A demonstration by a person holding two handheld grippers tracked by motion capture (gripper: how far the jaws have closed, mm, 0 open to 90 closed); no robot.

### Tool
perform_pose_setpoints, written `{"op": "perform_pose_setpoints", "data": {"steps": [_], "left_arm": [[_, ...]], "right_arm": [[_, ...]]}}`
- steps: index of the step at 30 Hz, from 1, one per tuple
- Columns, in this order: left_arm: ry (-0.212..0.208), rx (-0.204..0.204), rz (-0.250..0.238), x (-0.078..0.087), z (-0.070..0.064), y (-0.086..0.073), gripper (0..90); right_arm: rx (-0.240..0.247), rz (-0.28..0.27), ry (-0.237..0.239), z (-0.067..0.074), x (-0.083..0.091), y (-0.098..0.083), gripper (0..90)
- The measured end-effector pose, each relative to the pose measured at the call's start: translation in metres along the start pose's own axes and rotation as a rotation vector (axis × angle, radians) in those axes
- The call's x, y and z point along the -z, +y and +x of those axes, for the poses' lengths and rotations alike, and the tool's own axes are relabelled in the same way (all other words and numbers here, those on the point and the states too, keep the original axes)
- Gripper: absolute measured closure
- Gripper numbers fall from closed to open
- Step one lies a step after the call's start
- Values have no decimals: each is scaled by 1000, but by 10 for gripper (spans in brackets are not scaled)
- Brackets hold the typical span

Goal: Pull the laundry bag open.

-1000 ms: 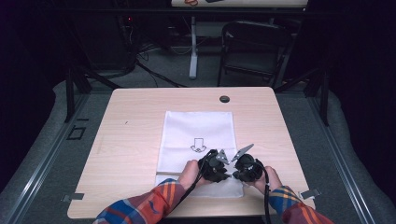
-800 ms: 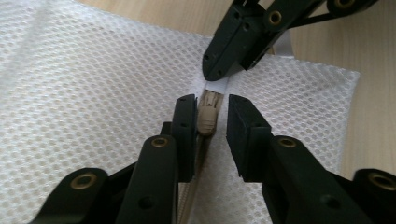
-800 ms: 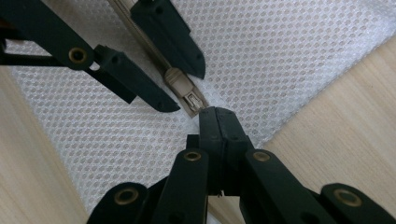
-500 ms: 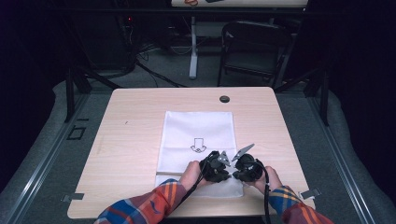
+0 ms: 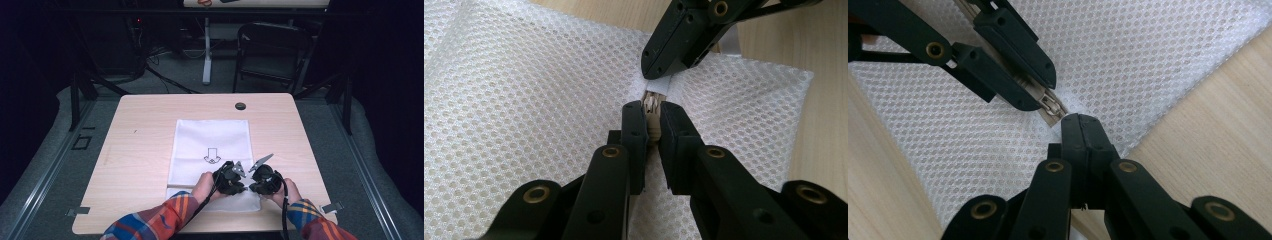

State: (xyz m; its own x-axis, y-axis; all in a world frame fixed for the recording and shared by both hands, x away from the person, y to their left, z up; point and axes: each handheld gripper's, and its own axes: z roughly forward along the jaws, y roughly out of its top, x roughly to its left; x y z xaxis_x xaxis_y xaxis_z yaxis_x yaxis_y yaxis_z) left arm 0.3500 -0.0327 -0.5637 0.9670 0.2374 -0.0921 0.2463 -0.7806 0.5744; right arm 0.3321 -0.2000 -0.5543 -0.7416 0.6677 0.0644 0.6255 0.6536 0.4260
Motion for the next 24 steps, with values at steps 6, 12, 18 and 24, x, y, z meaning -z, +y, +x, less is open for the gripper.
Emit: {"op": "perform_pose_setpoints", "data": {"steps": [6,12,18,24], "left_arm": [[-2,2,3,1,0,0,814],[4,-6,7,3,1,-2,815],[-6,9,-3,4,3,-5,814],[-11,12,-8,3,5,-6,811]], "right_arm": [[1,7,4,-2,1,0,900],[-14,2,13,-3,1,-1,900],[-24,-7,32,-4,1,-1,900],[23,13,1,0,1,1,900]]}}
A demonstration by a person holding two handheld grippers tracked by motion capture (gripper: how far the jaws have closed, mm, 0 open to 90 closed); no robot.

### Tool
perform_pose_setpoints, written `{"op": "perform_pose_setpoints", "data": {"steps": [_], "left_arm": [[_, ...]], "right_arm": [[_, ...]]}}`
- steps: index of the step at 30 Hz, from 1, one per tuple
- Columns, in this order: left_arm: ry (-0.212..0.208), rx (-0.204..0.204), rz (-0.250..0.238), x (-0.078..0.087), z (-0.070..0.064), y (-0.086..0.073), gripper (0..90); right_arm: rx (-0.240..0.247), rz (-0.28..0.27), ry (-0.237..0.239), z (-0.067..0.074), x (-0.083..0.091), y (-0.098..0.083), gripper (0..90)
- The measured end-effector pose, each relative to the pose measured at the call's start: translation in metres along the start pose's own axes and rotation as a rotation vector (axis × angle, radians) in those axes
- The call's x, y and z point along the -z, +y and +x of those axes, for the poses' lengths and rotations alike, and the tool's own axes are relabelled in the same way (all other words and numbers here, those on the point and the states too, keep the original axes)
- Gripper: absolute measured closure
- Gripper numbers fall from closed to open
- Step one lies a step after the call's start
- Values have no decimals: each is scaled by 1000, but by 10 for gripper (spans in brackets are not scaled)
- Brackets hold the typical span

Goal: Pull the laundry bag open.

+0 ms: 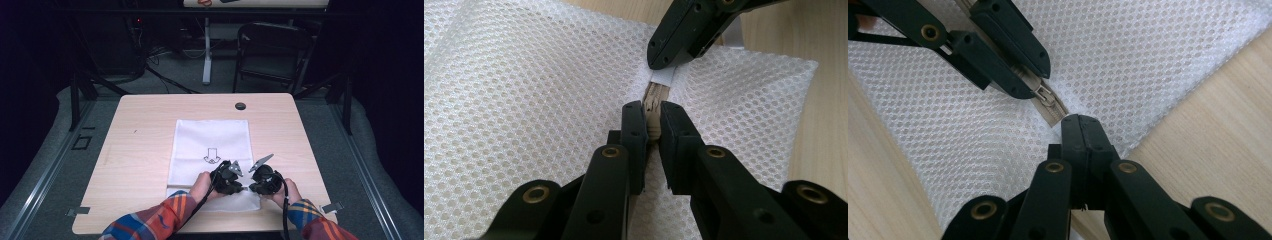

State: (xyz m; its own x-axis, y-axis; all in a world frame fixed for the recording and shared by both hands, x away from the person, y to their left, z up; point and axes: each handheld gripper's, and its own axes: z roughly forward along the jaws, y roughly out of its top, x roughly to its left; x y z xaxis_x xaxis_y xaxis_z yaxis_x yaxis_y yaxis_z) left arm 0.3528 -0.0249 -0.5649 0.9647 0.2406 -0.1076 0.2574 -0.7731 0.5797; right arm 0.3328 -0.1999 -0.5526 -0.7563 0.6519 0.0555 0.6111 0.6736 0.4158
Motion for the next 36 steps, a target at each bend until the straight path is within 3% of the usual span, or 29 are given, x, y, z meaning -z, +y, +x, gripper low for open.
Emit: {"op": "perform_pose_setpoints", "data": {"steps": [3,8,10,12,13,16,19,22,23,24,25,26,27,28,29,31,32,33,35,36], "left_arm": [[-6,-3,-2,0,0,0,811],[5,-6,-2,0,-2,1,811],[10,-19,8,0,-2,1,811],[8,-19,11,0,-3,2,810],[12,-22,12,0,-3,3,811],[38,-33,33,1,-7,6,811],[54,-48,49,1,-9,9,812],[55,-55,54,1,-10,10,813],[47,-83,34,0,-7,11,814],[45,-78,34,0,-7,11,814],[38,-70,37,1,-7,10,814],[32,-83,25,0,-6,10,814],[39,-66,34,1,-7,10,814],[38,-64,36,1,-7,10,814],[32,-65,32,1,-7,10,814],[27,-53,34,1,-6,9,815],[10,-59,40,2,-5,10,815],[-1,-64,39,2,-4,10,815],[30,-40,67,4,-5,8,816],[30,-35,58,6,-4,8,815]], "right_arm": [[-1,-12,-1,2,0,2,900],[-52,-53,0,9,-5,8,900],[-70,-42,6,10,-6,10,900],[-55,-19,24,6,-6,11,900],[-84,-41,21,7,-7,10,900],[-103,-53,33,4,-8,8,900],[-153,-87,56,5,-9,7,900],[-146,-83,54,4,-9,6,900],[-132,-67,51,4,-8,7,900],[-145,-83,35,5,-10,7,900],[-144,-97,94,5,-10,7,900],[-142,-92,108,4,-9,7,900],[-201,-157,108,9,-13,6,900],[-199,-163,107,9,-13,5,900],[-154,-123,98,7,-11,6,900],[-153,-127,93,7,-11,6,900],[-148,-112,40,8,-11,6,900],[-113,-73,40,5,-8,6,900],[-120,-73,44,5,-8,5,900],[-134,-76,53,5,-9,5,900]]}}
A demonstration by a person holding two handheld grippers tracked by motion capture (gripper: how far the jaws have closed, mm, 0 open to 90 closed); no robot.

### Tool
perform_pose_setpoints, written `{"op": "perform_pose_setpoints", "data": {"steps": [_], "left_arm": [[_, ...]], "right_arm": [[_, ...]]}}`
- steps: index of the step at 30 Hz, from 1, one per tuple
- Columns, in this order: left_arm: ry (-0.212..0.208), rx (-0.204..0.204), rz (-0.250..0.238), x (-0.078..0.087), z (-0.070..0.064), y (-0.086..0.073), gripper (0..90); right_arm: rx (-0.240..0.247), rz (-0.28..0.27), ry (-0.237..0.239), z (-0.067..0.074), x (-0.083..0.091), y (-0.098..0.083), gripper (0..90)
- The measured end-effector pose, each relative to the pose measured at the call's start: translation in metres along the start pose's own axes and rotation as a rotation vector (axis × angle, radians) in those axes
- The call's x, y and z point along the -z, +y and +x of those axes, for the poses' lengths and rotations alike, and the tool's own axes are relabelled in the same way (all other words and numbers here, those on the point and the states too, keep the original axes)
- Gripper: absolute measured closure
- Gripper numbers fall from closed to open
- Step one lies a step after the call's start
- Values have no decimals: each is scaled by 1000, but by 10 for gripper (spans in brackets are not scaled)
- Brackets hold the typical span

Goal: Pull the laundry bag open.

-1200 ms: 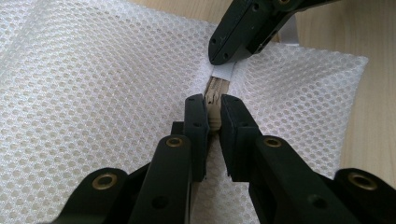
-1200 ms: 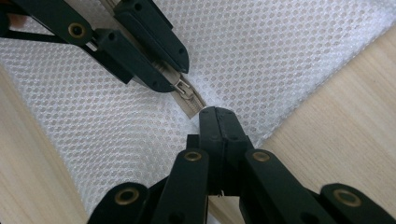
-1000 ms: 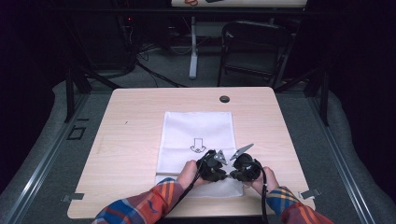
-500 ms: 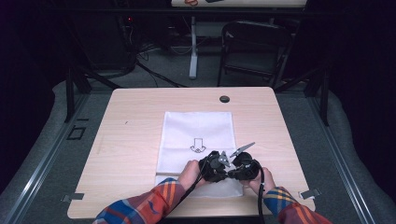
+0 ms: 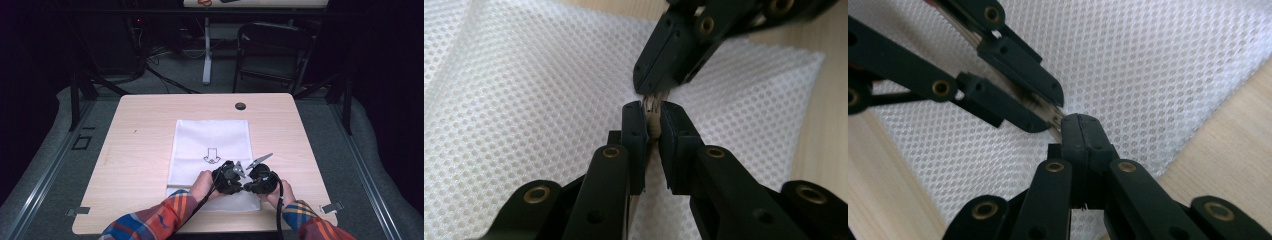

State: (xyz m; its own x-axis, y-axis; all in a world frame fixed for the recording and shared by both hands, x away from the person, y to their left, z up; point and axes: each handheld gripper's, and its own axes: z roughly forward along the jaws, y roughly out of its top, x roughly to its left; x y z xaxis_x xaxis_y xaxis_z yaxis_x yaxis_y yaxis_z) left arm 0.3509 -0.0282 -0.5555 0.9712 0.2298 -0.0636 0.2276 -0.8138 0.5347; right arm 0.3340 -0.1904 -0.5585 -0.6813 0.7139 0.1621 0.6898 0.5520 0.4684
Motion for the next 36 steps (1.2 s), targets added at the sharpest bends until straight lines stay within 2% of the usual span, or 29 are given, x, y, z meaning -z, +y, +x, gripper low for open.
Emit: {"op": "perform_pose_setpoints", "data": {"steps": [1,2,3,4,6,7,11,17,20,22,24,36], "left_arm": [[5,1,4,1,0,0,816],[15,-8,7,2,0,-1,815],[14,2,4,3,1,-2,815],[10,6,5,3,2,-3,815],[8,11,4,6,4,-5,814],[7,13,6,6,4,-6,814],[3,8,7,7,4,-7,813],[2,6,17,7,5,-7,813],[-4,12,9,7,6,-9,813],[0,11,15,7,7,-10,813],[1,20,15,9,9,-12,813],[-4,43,35,21,17,-28,813]], "right_arm": [[25,27,-3,-3,2,0,900],[32,34,-7,-3,2,0,900],[29,23,-4,-2,1,1,900],[43,38,-10,-2,2,1,900],[26,18,-8,-1,1,1,900],[1,-6,0,0,0,0,900],[41,28,-10,-1,1,1,900],[28,17,-7,-2,1,1,900],[42,24,-19,0,1,1,900],[27,15,-4,1,1,1,900],[36,26,-19,0,1,1,900],[41,28,-23,1,1,2,900]]}}
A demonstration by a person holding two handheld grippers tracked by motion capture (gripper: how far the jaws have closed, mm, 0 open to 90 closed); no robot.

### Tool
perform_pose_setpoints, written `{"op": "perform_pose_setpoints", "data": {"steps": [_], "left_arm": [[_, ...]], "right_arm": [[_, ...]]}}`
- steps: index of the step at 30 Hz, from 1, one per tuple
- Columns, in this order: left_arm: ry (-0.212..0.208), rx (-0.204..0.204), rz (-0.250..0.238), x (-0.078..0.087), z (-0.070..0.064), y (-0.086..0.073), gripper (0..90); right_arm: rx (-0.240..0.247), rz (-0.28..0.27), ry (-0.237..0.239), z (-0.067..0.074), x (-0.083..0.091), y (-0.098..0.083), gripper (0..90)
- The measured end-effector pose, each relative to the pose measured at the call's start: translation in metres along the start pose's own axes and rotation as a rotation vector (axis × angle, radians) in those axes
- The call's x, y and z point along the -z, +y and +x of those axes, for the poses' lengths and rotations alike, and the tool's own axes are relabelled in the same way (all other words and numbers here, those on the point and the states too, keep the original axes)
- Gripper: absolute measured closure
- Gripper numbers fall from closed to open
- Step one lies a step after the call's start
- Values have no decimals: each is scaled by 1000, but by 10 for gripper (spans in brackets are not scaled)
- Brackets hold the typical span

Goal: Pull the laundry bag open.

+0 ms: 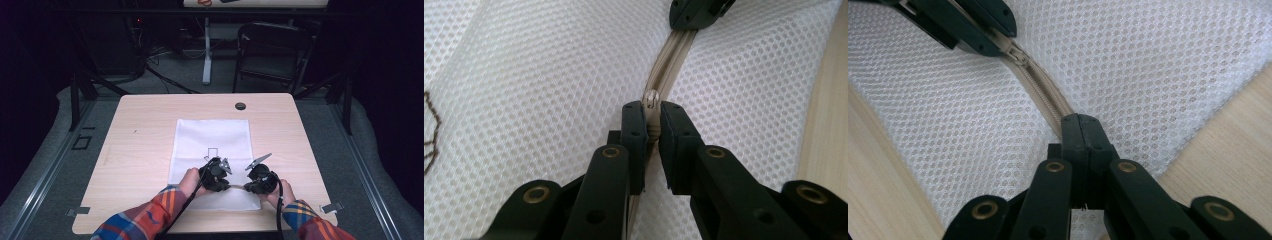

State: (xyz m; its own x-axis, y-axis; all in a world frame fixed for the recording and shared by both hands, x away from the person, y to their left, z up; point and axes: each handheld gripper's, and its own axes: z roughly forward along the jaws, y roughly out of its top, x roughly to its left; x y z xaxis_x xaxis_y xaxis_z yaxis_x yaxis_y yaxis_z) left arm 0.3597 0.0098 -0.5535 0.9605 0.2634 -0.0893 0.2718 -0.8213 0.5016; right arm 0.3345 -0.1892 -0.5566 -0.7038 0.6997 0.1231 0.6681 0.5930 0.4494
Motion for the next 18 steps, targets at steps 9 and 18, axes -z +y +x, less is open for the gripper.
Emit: {"op": "perform_pose_setpoints", "data": {"steps": [9,18], "left_arm": [[-5,3,-2,5,3,-7,812],[-9,8,-3,9,4,-12,812]], "right_arm": [[2,-1,-4,0,0,0,900],[5,6,-3,0,0,0,900]]}}
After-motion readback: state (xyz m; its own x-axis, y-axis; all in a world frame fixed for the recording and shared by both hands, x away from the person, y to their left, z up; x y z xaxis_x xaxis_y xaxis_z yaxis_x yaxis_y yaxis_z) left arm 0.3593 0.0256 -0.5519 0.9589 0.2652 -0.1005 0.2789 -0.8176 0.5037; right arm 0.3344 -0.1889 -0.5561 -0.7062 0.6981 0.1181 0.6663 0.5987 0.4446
